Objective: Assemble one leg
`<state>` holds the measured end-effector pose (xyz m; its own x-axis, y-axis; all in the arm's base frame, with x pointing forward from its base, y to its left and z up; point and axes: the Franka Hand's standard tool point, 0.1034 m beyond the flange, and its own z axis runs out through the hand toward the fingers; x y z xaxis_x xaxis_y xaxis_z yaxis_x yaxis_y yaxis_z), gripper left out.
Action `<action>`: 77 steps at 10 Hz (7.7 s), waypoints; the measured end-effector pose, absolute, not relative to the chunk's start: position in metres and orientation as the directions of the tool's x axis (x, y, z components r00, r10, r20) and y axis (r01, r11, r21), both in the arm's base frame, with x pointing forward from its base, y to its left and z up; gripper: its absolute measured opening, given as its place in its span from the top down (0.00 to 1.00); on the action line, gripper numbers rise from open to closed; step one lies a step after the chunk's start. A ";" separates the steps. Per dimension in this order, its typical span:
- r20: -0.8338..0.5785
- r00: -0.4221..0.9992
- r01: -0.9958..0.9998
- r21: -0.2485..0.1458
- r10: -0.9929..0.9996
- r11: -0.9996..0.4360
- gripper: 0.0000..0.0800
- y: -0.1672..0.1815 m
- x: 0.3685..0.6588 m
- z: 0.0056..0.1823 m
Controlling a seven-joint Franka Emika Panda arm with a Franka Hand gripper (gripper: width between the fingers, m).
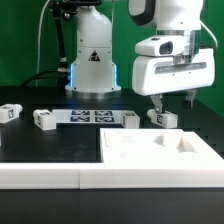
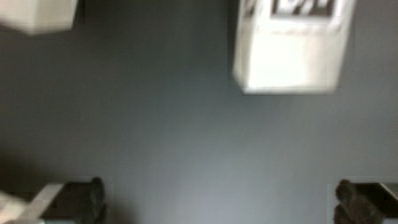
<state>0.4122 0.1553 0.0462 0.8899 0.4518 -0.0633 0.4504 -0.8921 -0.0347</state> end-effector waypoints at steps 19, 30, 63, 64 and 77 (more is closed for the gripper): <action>-0.793 0.513 0.460 -0.070 0.329 -0.885 0.19 0.163 0.376 0.002; -0.790 0.523 0.441 -0.073 0.321 -0.895 0.64 0.162 0.386 0.037; 0.235 0.951 0.223 -0.061 0.203 -0.973 0.64 0.108 0.533 0.132; 0.302 0.932 0.222 -0.047 0.198 -0.974 0.64 0.107 0.538 0.135; 0.562 0.807 0.223 0.000 0.184 -0.975 0.64 0.108 0.599 0.132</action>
Offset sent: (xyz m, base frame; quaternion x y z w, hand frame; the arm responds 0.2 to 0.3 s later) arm -0.0041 0.0046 -0.0070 -0.0050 -0.1914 -0.0050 0.9815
